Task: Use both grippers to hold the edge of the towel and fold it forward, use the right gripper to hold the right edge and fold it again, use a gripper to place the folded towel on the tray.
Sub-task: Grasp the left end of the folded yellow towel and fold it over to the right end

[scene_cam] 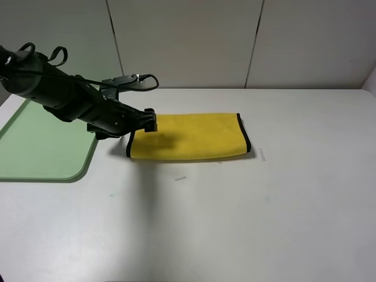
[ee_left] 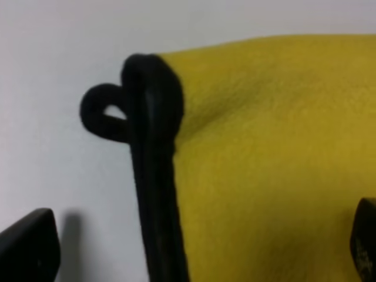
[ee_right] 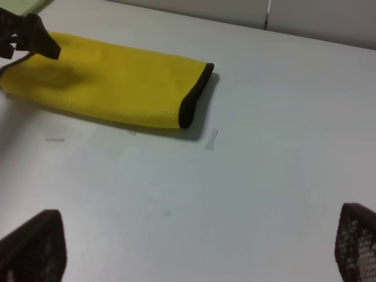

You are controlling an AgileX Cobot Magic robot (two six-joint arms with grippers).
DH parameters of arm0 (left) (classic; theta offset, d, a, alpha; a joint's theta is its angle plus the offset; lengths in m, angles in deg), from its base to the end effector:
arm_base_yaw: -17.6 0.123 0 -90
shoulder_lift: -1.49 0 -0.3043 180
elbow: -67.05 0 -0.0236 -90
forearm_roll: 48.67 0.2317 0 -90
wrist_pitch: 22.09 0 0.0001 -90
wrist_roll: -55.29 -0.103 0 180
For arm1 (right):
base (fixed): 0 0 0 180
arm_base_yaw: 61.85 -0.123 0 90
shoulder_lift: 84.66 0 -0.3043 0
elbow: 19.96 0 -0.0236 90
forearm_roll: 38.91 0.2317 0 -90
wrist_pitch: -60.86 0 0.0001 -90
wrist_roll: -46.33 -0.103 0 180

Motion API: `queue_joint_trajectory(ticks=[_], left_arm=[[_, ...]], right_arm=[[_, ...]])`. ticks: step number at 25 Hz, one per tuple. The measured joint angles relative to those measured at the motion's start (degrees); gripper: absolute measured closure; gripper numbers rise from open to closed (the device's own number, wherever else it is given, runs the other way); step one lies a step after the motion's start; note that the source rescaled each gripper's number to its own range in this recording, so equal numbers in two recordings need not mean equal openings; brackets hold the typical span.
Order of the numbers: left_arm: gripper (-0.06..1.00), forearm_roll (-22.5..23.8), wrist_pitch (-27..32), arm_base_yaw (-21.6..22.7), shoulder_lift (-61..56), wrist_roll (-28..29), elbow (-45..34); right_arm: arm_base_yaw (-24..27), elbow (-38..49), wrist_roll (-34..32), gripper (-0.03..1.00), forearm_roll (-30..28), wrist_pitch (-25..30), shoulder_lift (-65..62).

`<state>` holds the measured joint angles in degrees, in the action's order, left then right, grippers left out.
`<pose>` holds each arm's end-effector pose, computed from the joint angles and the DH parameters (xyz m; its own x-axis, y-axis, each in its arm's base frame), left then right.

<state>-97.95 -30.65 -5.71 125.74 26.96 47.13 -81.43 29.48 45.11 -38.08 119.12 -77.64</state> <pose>0.3661 -0.1452 0.1237 -0.7587 -0.0543 -0.6492 0.0612 0.9862 -0.1541 -0.0272 -0.0083 0.2647 -0.4038 -0.1129 -0.9079 -0.3341 0.9420 0.0314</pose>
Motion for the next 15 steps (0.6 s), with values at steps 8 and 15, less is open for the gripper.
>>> queue_joint_trajectory(ticks=[8,15], left_arm=[[-0.03,0.1,0.6,0.0,2.8,-0.4,1.2],[0.04,0.5,-1.0,-0.1,4.1,-1.0,1.6]], right_arm=[[0.0,0.0,0.0,-0.03,0.0,0.0,0.0],[0.0,0.0,0.0,-0.03,0.0,0.0,0.0]])
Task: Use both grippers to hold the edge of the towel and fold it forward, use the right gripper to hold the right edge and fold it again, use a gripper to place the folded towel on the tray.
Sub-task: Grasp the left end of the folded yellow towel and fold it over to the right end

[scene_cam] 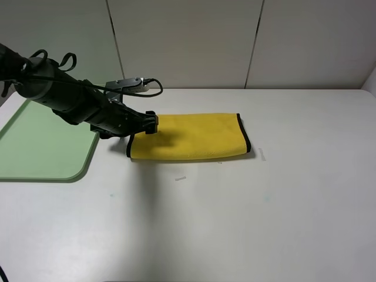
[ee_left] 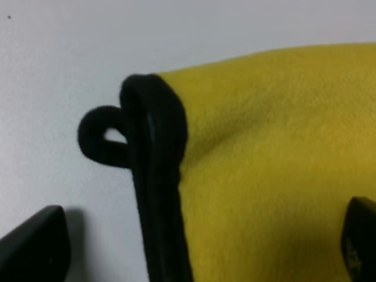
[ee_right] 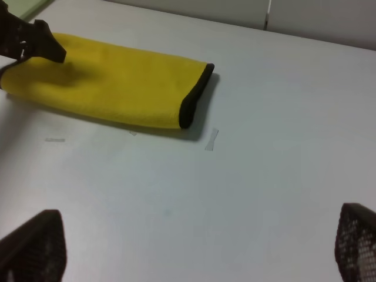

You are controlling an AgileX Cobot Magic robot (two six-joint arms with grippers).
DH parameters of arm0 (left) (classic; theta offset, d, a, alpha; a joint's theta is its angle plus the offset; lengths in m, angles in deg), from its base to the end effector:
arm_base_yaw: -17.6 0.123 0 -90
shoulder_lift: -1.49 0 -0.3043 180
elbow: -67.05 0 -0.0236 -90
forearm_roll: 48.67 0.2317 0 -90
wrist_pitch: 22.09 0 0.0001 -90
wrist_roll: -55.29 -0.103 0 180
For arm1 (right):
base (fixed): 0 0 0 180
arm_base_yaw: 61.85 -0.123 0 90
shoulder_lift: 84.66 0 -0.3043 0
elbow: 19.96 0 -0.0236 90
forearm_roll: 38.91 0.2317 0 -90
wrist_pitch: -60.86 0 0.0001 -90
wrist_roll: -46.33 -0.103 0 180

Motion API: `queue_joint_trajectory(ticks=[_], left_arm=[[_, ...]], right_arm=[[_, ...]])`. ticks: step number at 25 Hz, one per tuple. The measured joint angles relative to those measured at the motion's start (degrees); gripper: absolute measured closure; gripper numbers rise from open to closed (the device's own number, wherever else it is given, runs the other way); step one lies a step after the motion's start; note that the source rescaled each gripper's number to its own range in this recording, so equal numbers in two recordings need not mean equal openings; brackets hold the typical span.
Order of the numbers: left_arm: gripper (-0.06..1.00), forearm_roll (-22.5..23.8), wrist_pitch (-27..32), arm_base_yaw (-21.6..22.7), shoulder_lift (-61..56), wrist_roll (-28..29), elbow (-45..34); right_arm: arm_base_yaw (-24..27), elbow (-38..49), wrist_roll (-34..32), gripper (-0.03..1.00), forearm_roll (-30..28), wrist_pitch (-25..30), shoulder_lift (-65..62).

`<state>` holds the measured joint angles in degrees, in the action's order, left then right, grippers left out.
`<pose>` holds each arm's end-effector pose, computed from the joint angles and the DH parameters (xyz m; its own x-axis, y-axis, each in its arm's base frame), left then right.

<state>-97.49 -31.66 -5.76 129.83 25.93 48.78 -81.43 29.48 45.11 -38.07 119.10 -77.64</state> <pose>0.3734 -0.1473 0.1026 -0.7719 -0.0196 -0.6355 0.0718 0.9904 -0.1178 -0.0272 -0.0083 0.2648 -0.4035 -0.1127 -0.9080 -0.3342 0.9420 0.0316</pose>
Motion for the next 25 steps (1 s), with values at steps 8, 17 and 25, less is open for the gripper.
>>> queue_joint_trajectory(ticks=[8,17,25], left_arm=[[0.18,0.1,-0.1,0.1,0.1,-0.2,0.0],[0.25,0.1,0.0,0.1,0.2,-1.5,0.0],[0.52,0.1,-0.1,0.0,0.9,-2.2,0.3]], right_arm=[[0.0,0.0,0.0,-0.03,0.0,0.0,0.0],[0.0,0.0,0.0,-0.03,0.0,0.0,0.0],[0.0,0.0,0.0,-0.03,0.0,0.1,-0.1]])
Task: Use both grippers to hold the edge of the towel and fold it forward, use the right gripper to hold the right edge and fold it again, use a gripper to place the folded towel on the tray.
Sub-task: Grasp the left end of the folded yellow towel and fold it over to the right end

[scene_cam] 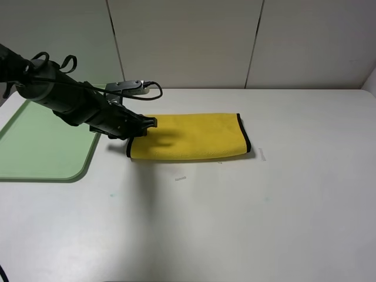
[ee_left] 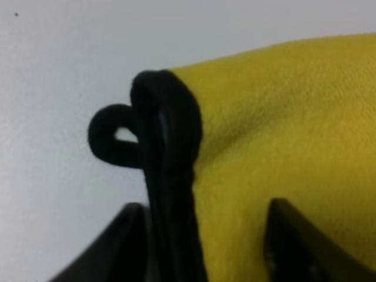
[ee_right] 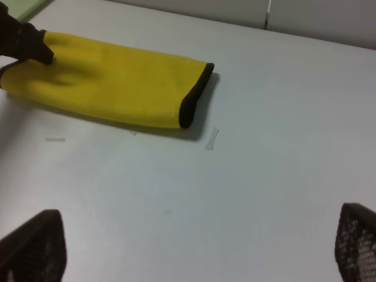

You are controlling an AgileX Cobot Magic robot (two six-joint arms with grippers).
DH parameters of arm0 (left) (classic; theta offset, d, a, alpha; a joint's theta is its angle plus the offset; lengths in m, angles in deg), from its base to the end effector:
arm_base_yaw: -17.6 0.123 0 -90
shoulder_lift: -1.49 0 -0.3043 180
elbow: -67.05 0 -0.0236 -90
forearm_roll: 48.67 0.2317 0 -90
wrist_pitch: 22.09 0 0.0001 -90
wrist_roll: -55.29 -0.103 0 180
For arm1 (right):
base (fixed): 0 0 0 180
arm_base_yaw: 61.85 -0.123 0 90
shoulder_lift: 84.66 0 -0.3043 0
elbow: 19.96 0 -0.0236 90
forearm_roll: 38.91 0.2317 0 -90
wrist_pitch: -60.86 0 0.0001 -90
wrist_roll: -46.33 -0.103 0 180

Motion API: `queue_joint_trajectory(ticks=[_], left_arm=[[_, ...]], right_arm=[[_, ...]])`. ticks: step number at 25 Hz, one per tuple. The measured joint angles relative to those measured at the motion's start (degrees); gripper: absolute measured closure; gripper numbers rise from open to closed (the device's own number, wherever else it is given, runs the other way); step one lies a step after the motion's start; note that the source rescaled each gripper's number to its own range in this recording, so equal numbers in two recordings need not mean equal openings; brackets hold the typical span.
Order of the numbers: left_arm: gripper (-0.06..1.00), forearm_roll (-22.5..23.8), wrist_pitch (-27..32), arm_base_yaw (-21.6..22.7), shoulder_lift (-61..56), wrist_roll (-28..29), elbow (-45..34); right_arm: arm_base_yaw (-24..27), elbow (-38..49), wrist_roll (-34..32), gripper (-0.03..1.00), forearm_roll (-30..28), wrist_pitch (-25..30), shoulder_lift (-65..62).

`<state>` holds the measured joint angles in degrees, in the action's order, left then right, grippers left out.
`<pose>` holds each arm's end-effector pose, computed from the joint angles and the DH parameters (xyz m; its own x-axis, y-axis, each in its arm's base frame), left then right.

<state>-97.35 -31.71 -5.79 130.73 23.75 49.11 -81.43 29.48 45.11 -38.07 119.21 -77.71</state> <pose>0.3745 -0.1480 0.0975 -0.7735 0.0233 -0.6333 0.1026 0.9907 -0.0889 -0.0274 -0.0084 0.2645 -0.4041 -0.1130 -0.9077 -0.3342 0.9420 0.0315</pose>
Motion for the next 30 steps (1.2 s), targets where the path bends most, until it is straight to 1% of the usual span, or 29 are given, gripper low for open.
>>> queue_joint_trajectory(ticks=[6,10,21,30], left_arm=[[0.77,-0.2,-0.8,-1.6,1.4,-0.8,1.4],[0.91,-0.2,-1.3,-2.1,1.7,-1.0,1.6],[0.91,-0.2,-1.2,-2.2,1.4,-2.1,1.6],[0.92,-0.4,4.8,-2.4,-1.4,-3.8,1.0]], right_arm=[[0.0,0.0,0.0,-0.03,0.1,0.0,0.0],[0.0,0.0,0.0,-0.03,0.1,0.0,0.0],[0.0,0.0,0.0,-0.03,0.2,0.0,0.0],[0.0,0.0,0.0,-0.03,0.2,0.0,0.0]])
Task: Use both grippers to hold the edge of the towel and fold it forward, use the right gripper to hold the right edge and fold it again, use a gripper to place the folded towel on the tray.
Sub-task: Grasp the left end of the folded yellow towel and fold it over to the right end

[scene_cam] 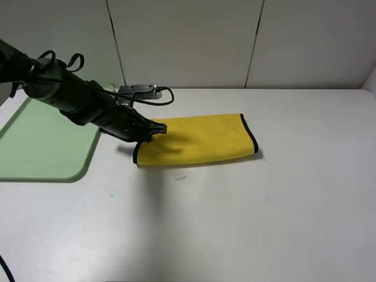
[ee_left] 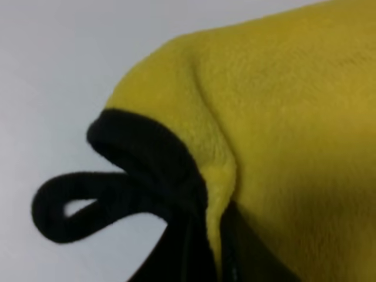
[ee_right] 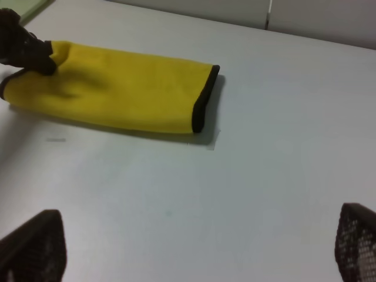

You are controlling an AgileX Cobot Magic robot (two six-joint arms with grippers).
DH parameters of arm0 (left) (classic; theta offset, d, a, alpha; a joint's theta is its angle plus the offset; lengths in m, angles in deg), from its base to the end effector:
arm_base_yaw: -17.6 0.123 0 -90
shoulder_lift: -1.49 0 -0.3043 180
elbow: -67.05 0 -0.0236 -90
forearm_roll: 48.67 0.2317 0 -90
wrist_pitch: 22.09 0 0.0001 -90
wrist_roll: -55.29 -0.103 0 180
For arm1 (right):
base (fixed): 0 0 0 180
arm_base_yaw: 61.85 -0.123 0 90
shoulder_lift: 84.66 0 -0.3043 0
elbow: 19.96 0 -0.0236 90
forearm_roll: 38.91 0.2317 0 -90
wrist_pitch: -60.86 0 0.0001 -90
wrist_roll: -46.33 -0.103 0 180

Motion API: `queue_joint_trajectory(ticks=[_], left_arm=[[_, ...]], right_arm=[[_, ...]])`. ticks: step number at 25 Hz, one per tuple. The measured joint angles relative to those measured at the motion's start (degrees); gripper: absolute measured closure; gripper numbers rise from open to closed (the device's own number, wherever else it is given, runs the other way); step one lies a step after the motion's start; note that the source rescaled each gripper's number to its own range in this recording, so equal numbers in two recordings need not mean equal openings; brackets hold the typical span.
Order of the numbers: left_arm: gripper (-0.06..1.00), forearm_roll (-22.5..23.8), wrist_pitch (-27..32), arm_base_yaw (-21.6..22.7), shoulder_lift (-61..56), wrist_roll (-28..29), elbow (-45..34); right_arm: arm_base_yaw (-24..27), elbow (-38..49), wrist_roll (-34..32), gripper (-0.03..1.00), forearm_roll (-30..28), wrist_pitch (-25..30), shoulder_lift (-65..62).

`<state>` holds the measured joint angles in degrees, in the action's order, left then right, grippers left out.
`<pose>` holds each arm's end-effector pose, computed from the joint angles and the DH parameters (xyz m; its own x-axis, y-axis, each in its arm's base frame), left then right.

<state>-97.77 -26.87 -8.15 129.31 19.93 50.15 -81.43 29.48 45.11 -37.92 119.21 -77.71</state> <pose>0.3662 -0.1695 0.1073 -0.7798 0.1148 -0.6154 0.2207 0.9704 -0.0986 -0.0275 -0.0082 0.2645 -0.4046 -0.1117 -0.9076 -0.3355 0.9414 0.0337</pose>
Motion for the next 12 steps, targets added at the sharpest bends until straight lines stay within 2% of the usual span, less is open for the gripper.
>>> queue_joint_trajectory(ticks=[12], left_arm=[[0.92,0.0,1.2,0.5,-6.2,-3.0,-0.4]], right_arm=[[0.0,0.0,0.0,-0.03,0.0,0.0,0.0]])
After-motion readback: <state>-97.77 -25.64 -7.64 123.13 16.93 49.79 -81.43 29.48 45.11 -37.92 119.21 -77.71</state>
